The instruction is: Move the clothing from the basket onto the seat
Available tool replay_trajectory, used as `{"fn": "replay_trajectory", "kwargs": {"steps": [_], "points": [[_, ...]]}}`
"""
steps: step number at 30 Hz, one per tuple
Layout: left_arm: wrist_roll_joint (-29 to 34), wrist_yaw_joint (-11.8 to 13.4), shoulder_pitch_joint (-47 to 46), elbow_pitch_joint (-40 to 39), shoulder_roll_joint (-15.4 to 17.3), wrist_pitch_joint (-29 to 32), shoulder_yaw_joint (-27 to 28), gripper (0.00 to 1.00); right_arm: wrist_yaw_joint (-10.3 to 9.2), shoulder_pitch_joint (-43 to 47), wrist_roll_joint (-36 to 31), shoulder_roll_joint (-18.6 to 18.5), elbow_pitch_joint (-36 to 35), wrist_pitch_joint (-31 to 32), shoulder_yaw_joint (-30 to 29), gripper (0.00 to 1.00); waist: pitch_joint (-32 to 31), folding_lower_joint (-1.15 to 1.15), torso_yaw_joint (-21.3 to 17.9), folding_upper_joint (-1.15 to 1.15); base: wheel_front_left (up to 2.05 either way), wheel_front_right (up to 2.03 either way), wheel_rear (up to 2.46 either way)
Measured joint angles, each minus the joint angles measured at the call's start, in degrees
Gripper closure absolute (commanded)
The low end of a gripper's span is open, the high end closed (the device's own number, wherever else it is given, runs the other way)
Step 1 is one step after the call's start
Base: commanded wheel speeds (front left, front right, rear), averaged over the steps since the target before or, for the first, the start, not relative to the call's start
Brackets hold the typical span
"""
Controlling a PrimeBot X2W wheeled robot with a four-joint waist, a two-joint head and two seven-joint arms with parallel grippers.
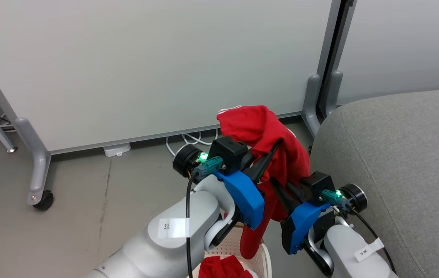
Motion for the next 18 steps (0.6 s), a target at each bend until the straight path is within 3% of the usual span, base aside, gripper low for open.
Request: {"fn": "replay_trajectory", "kwargs": {"steps": [2, 3, 4, 5, 10, 18], "points": [[0.0, 0.0, 0.0, 0.0, 0.0, 0.0, 0.0, 1.00, 0.00, 0.0, 0.0, 0.0, 0.0, 0.0, -0.1, 1.00, 0.0, 0.00, 0.0, 0.00, 0.00, 0.00, 0.00], [0.1, 0.0, 0.0, 0.0, 0.0, 0.0, 0.0, 0.94, 0.00, 0.0, 0.0, 0.0, 0.0, 0.0, -0.1, 1.00, 0.0, 0.00, 0.0, 0.00, 0.00, 0.00, 0.00], [0.4, 0.1, 0.0, 0.0, 0.0, 0.0, 0.1, 0.53, 0.00, 0.0, 0.0, 0.0, 0.0, 0.0, -0.1, 1.00, 0.0, 0.00, 0.0, 0.00, 0.00, 0.00, 0.00], [0.7, 0.1, 0.0, 0.0, 0.0, 0.0, 0.2, 0.00, 0.00, 0.0, 0.0, 0.0, 0.0, -0.1, -0.1, 1.00, 0.0, 0.00, 0.0, 0.00, 0.00, 0.00, 0.00], [2.8, 0.4, 1.6, -0.5, 0.0, 0.0, 2.2, 0.00, 0.00, 0.1, -0.1, 0.0, -0.2, -0.4, -0.9, 1.00, 0.1, 0.00, 0.0, 0.00, 0.00, 0.00, 0.00], [10.6, -0.6, 10.0, -4.3, 1.5, 0.0, 10.8, 0.00, 0.00, 0.7, -1.8, 0.0, -1.5, -0.8, -3.4, 1.00, 0.7, 0.00, 0.5, 0.00, 0.00, 0.00, 0.00]]}}
